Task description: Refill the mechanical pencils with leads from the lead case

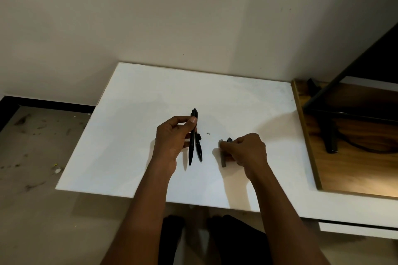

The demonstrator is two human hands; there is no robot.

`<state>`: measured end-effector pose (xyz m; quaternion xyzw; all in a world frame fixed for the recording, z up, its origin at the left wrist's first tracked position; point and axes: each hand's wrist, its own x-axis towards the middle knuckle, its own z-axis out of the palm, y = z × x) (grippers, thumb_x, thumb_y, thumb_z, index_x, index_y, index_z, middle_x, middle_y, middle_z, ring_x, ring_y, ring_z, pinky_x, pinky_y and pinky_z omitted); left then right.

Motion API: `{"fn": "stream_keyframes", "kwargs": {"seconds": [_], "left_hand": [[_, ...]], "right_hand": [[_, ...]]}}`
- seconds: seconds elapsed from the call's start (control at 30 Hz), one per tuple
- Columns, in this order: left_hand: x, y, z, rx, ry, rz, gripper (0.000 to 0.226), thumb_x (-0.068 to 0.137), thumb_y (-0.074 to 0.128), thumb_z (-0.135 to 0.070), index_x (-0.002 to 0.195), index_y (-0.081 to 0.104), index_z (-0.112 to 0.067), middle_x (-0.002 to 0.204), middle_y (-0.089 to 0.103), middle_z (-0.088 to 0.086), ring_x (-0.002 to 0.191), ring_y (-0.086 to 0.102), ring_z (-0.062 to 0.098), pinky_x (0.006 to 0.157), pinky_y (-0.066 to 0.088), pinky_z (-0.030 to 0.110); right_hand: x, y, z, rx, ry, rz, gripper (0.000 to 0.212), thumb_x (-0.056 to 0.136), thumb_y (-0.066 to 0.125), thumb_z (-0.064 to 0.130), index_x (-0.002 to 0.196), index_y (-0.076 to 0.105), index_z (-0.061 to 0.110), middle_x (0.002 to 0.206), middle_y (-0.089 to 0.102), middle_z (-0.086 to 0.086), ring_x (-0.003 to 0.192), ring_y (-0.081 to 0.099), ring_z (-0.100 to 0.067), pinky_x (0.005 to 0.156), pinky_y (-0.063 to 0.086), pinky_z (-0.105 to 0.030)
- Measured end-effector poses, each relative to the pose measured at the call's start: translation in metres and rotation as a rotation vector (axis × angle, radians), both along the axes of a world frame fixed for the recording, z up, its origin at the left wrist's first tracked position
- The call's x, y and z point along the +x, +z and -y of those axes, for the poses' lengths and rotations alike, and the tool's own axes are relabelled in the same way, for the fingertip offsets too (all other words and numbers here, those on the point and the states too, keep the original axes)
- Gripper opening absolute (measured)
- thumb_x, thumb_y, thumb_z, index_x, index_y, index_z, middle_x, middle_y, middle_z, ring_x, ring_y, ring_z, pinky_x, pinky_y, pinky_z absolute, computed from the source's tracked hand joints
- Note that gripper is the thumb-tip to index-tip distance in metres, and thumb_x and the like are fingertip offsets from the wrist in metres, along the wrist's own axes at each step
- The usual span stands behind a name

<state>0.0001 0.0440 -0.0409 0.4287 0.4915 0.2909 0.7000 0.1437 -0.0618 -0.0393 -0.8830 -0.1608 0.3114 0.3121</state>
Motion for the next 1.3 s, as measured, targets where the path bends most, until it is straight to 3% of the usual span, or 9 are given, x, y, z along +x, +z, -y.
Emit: {"fn": "stream_keyframes", "kwargs": {"seconds": [0.07,0.3,0.43,0.53,0.73,0.83,1.1,1.2,1.3], "left_hand": [[-0.001,0.0,0.001,0.002,-0.004,-0.006,0.014,0.087,0.076,-0.024,0.098,0.076,-0.015,0.073,0.075,-0.002,0.063,0.072,0.01,0.059,0.057,0.025],[0.0,0.001,0.001,0.0,-0.013,0.002,0.014,0.087,0.076,-0.024,0.098,0.076,-0.015,0.082,0.075,0.005,0.067,0.073,0.014,0.063,0.056,0.028],[0.0,0.003,0.002,-0.014,-0.024,0.02,0.018,0.088,0.075,-0.022,0.102,0.075,-0.011,0.082,0.074,0.008,0.072,0.073,0.02,0.062,0.057,0.028],[0.001,0.005,0.003,-0.035,-0.033,0.045,0.022,0.088,0.074,-0.021,0.106,0.074,-0.008,0.084,0.073,0.01,0.076,0.072,0.025,0.064,0.058,0.03],[0.003,0.008,0.004,-0.052,-0.041,0.085,0.021,0.088,0.074,-0.022,0.105,0.074,-0.01,0.081,0.075,0.005,0.073,0.071,0.021,0.07,0.06,0.033],[0.003,0.008,0.003,-0.058,-0.042,0.104,0.018,0.088,0.073,-0.024,0.102,0.074,-0.012,0.085,0.076,0.006,0.074,0.073,0.021,0.073,0.06,0.034],[0.001,0.008,0.003,-0.047,-0.04,0.132,0.02,0.088,0.073,-0.024,0.102,0.074,-0.01,0.085,0.077,0.007,0.076,0.074,0.021,0.081,0.061,0.041],[0.001,0.008,0.002,-0.044,-0.038,0.133,0.02,0.088,0.073,-0.025,0.102,0.074,-0.009,0.085,0.078,0.007,0.076,0.074,0.02,0.079,0.062,0.04],[0.001,0.008,0.002,-0.045,-0.041,0.132,0.018,0.088,0.073,-0.025,0.1,0.074,-0.011,0.086,0.078,0.007,0.077,0.075,0.02,0.079,0.062,0.039]], "right_hand": [[0.002,0.001,0.003,0.047,-0.007,-0.001,0.038,0.072,0.081,0.03,0.05,0.063,0.005,0.06,0.073,-0.01,0.075,0.074,-0.032,0.061,0.048,-0.031],[0.006,0.004,0.006,0.185,0.004,-0.077,0.032,0.078,0.08,0.027,0.069,0.075,-0.003,0.068,0.076,-0.012,0.077,0.076,-0.028,0.073,0.057,-0.042],[0.009,0.013,0.003,0.417,-0.054,-0.287,0.02,0.081,0.075,0.017,0.074,0.075,-0.002,0.071,0.078,-0.009,0.066,0.077,-0.017,0.055,0.042,-0.022],[0.006,0.018,-0.001,0.567,-0.058,-0.394,0.015,0.084,0.075,0.014,0.082,0.077,0.0,0.073,0.077,-0.012,0.062,0.073,-0.014,0.059,0.037,-0.026],[0.004,0.018,-0.007,0.752,-0.061,-0.508,0.024,0.089,0.072,0.013,0.113,0.074,0.013,0.084,0.079,-0.005,0.085,0.075,-0.025,0.068,0.046,-0.028],[0.004,0.019,-0.007,0.802,-0.042,-0.54,0.019,0.091,0.07,0.013,0.107,0.078,0.02,0.088,0.079,-0.004,0.085,0.077,-0.021,0.066,0.054,-0.022],[-0.002,0.02,-0.012,0.812,-0.085,-0.75,0.016,0.091,0.065,0.003,0.092,0.08,0.009,0.089,0.078,-0.01,0.093,0.076,-0.036,0.058,0.055,-0.023],[-0.002,0.018,-0.011,0.838,-0.105,-0.807,0.015,0.091,0.065,0.0,0.089,0.078,0.006,0.086,0.076,-0.012,0.096,0.075,-0.038,0.062,0.058,-0.024],[0.0,0.017,-0.01,0.861,-0.084,-0.807,0.012,0.092,0.067,0.002,0.093,0.077,0.007,0.098,0.077,-0.014,0.099,0.075,-0.035,0.069,0.06,-0.025]]}}
